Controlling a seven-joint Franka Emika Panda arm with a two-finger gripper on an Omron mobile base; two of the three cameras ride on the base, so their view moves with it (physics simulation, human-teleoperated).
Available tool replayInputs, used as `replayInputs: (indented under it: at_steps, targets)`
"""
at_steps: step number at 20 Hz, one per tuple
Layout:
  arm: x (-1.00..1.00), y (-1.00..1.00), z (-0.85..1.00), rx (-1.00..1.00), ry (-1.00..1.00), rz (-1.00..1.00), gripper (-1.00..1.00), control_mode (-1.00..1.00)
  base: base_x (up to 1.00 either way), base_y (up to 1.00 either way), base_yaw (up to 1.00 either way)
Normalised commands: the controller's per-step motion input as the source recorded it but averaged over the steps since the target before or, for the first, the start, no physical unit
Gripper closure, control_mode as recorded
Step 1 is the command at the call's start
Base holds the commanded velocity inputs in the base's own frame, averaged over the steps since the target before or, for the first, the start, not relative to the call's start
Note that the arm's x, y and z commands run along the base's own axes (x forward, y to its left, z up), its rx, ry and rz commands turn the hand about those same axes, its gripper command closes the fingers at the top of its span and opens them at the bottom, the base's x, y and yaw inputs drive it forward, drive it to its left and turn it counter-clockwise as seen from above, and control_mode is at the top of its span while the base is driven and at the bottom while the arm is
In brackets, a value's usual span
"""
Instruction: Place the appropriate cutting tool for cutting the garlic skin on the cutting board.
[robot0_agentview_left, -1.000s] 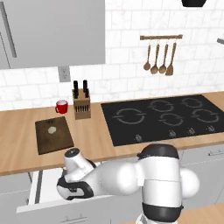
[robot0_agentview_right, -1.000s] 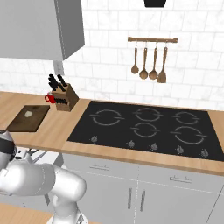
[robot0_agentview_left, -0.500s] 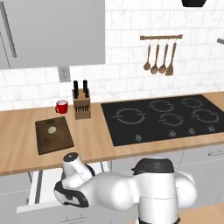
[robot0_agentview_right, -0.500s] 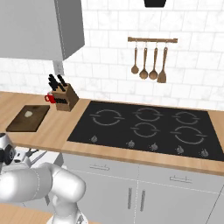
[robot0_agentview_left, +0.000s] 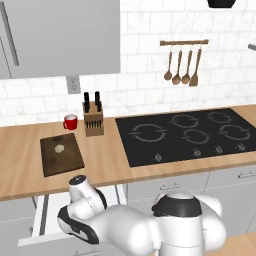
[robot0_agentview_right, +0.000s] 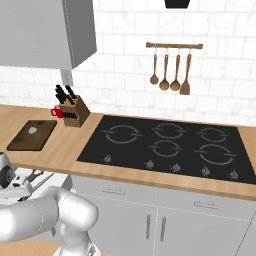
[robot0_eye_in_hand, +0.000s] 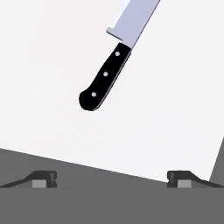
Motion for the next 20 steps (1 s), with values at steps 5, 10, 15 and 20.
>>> replayInputs:
  at_steps: [5,10,15,20]
  targets:
    - [-0.39,0.0,0.0,0.0,0.07,0.0,-1.0,-1.0,0.0,0.0,0.0]
    - [-0.43,0.0,0.0,0.0,0.06,0.0,-1.0,-1.0,0.0,0.0,0.0]
    - [-0.51,0.0,0.0,0.0,0.04,0.0,-1.0,-1.0,0.0,0.0,0.0]
    - [0.12,-0.01,0.0,0.0,0.0,0.0,-1.0,-1.0,0.0,0.0,0.0]
